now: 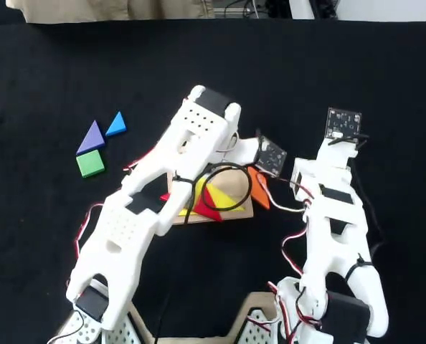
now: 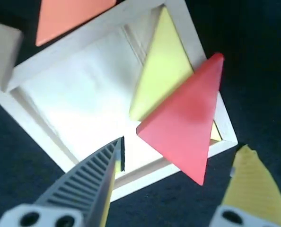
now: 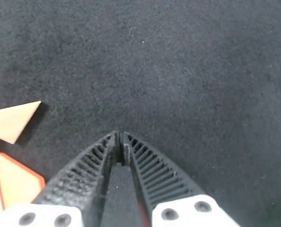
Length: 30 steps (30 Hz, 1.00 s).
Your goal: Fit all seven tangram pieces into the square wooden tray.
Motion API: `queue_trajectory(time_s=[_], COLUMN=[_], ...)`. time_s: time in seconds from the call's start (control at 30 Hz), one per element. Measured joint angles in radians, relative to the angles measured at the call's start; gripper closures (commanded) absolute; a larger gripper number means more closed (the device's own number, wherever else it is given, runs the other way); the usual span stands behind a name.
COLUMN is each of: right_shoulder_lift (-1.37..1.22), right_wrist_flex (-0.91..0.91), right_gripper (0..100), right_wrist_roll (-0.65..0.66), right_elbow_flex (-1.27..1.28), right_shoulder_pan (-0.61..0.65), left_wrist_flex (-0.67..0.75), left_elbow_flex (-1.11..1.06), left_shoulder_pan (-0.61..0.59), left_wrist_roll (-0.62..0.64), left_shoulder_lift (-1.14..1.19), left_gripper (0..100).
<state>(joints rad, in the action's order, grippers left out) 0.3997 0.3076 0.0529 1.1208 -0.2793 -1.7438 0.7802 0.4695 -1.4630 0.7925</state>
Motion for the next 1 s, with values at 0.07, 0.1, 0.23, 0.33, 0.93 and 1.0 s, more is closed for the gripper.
queue_trajectory(time_s=[0.07,0.1,0.23,0.33,0.93,1.0], right_shoulder_lift=[0.0,0.0,0.0,0.0,0.0,0.0], right_wrist_flex=[0.0,0.0,0.0,0.0,-0.002,-0.002], right_gripper=[98.7,98.7,98.7,98.7,98.7,98.7], right_wrist_roll=[0.0,0.0,0.0,0.0,0.0,0.0], right_elbow_flex=[0.0,0.0,0.0,0.0,0.0,0.0], right_shoulder_pan=[0.0,0.0,0.0,0.0,0.0,0.0], left_wrist_flex=[0.0,0.0,-0.005,-0.005,0.318,0.414], left_elbow_flex=[0.029,0.043,0.081,0.074,-0.98,-1.096], left_shoulder_pan=[0.002,0.002,-0.018,-0.049,-0.083,-0.064], left_wrist_roll=[0.0,0.0,0.02,0.112,0.882,0.933], left_shoulder_lift=[0.018,0.02,0.005,-0.089,-0.667,-0.715], left_gripper=[64,65,78,91,97,97])
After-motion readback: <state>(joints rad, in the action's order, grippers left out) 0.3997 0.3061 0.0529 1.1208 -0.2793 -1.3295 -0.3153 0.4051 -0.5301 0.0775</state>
